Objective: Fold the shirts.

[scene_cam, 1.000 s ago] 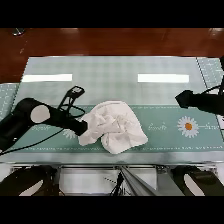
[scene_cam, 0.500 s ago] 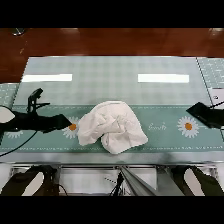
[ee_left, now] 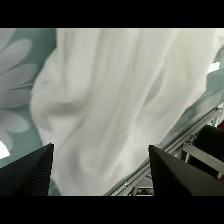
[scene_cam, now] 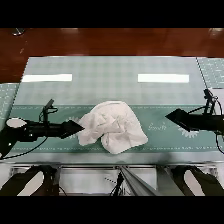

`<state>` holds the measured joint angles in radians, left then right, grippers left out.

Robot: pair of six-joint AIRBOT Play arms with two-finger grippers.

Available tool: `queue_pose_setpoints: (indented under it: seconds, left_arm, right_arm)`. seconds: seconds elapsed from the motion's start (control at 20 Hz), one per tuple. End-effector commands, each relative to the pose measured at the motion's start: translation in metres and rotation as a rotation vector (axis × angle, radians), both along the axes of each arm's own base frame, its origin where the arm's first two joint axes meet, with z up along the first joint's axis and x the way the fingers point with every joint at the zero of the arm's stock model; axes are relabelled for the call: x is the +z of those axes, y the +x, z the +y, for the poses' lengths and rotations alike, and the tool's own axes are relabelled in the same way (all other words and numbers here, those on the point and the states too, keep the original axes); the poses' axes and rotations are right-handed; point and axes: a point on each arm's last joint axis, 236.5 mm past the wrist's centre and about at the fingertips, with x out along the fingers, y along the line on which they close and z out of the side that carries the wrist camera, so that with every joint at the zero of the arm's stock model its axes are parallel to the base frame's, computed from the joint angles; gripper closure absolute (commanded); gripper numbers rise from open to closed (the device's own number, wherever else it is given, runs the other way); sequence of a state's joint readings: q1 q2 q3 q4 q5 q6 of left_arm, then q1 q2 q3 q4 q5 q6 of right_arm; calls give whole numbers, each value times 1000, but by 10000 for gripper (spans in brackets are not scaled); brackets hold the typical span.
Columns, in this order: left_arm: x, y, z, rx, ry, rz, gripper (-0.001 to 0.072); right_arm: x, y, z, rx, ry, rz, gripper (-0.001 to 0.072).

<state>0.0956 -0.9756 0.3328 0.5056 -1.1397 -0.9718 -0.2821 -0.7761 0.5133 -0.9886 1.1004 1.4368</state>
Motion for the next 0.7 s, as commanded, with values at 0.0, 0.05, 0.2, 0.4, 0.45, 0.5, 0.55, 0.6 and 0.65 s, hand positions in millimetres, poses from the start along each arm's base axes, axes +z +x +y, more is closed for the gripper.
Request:
queue_pose_setpoints:
  seconds: [0.0, 0.05, 0.2, 0.4, 0.45, 0.5, 0.55, 0.6, 0.65]
  left_arm:
    - [-3, 3, -33, -56, -71, -50, 457]
    - [-4, 0, -38, -86, -76, -47, 682]
    - [5, 2, -41, -115, -98, -65, 682]
    - [8, 11, -34, -85, -102, -74, 682]
    - [8, 11, -34, -83, -102, -71, 682]
    - [8, 11, -34, -83, -102, -71, 681]
    - [8, 11, -34, -84, -103, -70, 681]
    - [8, 11, -34, -85, -104, -70, 681]
    - [8, 11, -34, -85, -104, -70, 682]
  right_arm:
    - [-16, -24, 21, 113, -6, 109, 89]
    - [-21, -31, 30, 151, 8, 145, 90]
    - [-36, -58, 59, 307, 32, 267, 89]
    - [-53, -61, 95, 415, 62, 283, 89]
    - [-55, -57, 106, 417, 82, 267, 89]
    - [-58, -52, 118, 421, 110, 249, 89]
    - [-60, -48, 128, 422, 133, 239, 89]
    - [-62, -47, 138, 422, 155, 238, 90]
    - [-65, -48, 145, 429, 166, 246, 91]
